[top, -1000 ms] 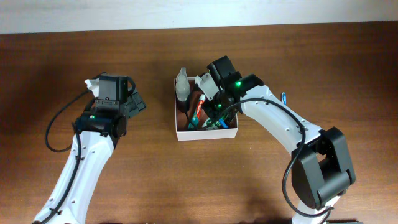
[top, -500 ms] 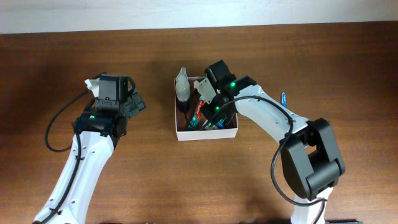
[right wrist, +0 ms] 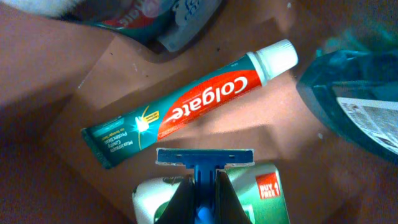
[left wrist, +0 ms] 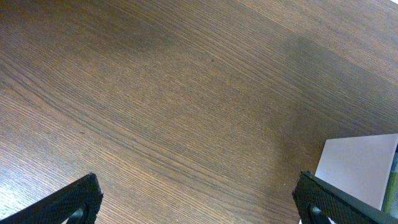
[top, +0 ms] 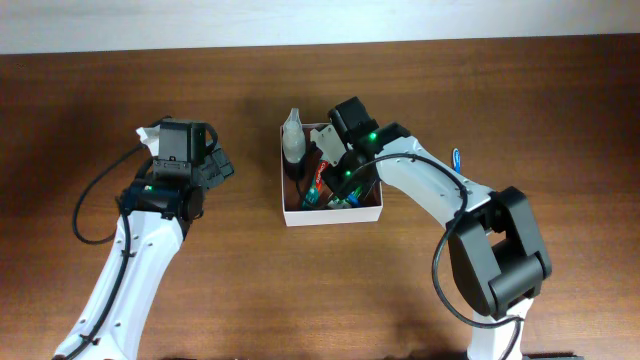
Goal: Pack container
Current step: 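Open the right gripper to release the razor and raise it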
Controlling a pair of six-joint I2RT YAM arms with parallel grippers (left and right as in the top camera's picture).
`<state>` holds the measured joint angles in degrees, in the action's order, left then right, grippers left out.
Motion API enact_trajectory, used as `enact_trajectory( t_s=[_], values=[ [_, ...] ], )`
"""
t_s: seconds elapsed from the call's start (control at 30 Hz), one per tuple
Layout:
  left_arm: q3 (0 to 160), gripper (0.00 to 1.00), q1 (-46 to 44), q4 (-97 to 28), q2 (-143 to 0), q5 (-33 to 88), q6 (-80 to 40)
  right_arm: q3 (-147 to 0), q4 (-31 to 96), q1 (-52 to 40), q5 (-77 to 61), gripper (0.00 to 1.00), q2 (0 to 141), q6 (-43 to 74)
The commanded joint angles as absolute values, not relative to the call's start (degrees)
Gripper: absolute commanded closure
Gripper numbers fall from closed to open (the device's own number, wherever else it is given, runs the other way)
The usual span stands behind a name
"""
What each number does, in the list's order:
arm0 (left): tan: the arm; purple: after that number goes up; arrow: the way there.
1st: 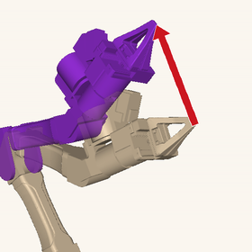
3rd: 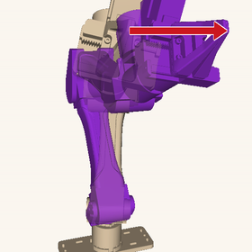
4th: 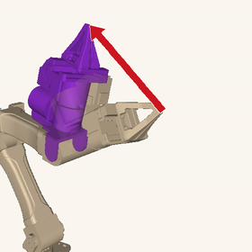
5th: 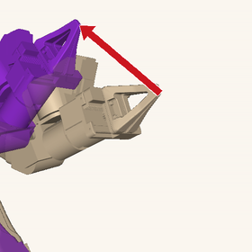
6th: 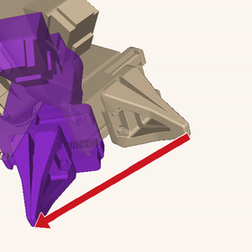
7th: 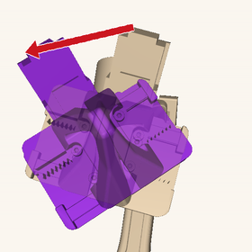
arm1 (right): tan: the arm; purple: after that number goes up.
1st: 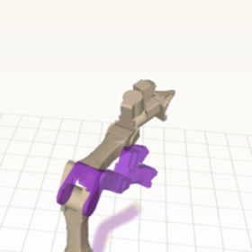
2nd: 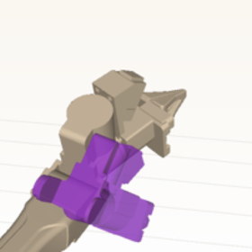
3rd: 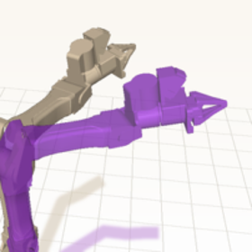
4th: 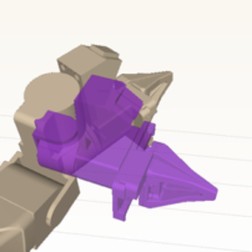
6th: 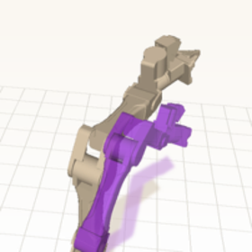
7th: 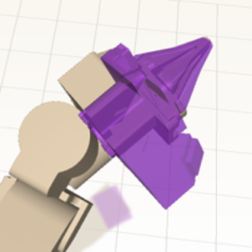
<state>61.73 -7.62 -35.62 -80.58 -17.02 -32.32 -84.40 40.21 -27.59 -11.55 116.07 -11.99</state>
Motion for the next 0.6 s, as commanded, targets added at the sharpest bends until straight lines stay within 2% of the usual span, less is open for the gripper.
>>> enact_trajectory(
  t_s=[0.0,0.23,0.27,0.3,0.4,0.47,0.5,0.57],
  values=[
    [62.19,0.01,-7.44,-35.64,-79.9,-18.0,-31.79,-83.77,40.05,-28.23,-12.05,0.95,118.37,-11.97],
    [62.19,0.01,-7.44,-35.64,-79.9,-18.0,-31.79,-83.79,40.05,-28.23,-12.03,0.95,118.78,-11.97],
    [62.19,0.01,-7.44,-35.64,-79.9,-18.0,-31.79,-83.79,40.1,-28.21,-12.03,0.91,118.78,-11.97],
    [62.19,0.01,-7.44,-35.64,-79.9,-18.0,-31.79,-83.79,40.23,-28.21,-12.03,0.78,118.78,-11.99],
    [62.19,0.01,-7.44,-35.64,-79.9,-18.0,-31.79,-83.79,40.29,-28.21,-12.05,0.62,118.78,-11.97],
    [62.19,0.01,-7.44,-35.64,-79.9,-18.0,-31.79,-83.79,40.49,-28.21,-12.05,0.55,118.78,-11.99],
    [62.19,0.01,-7.44,-35.64,-79.9,-18.02,-31.79,-83.79,40.84,-28.21,-12.05,0.48,118.78,-11.97],
    [62.19,0.01,-7.44,-35.64,-79.9,-18.0,-31.79,-83.85,41.28,-28.21,-12.05,0.46,118.76,-11.99]
  ],
)
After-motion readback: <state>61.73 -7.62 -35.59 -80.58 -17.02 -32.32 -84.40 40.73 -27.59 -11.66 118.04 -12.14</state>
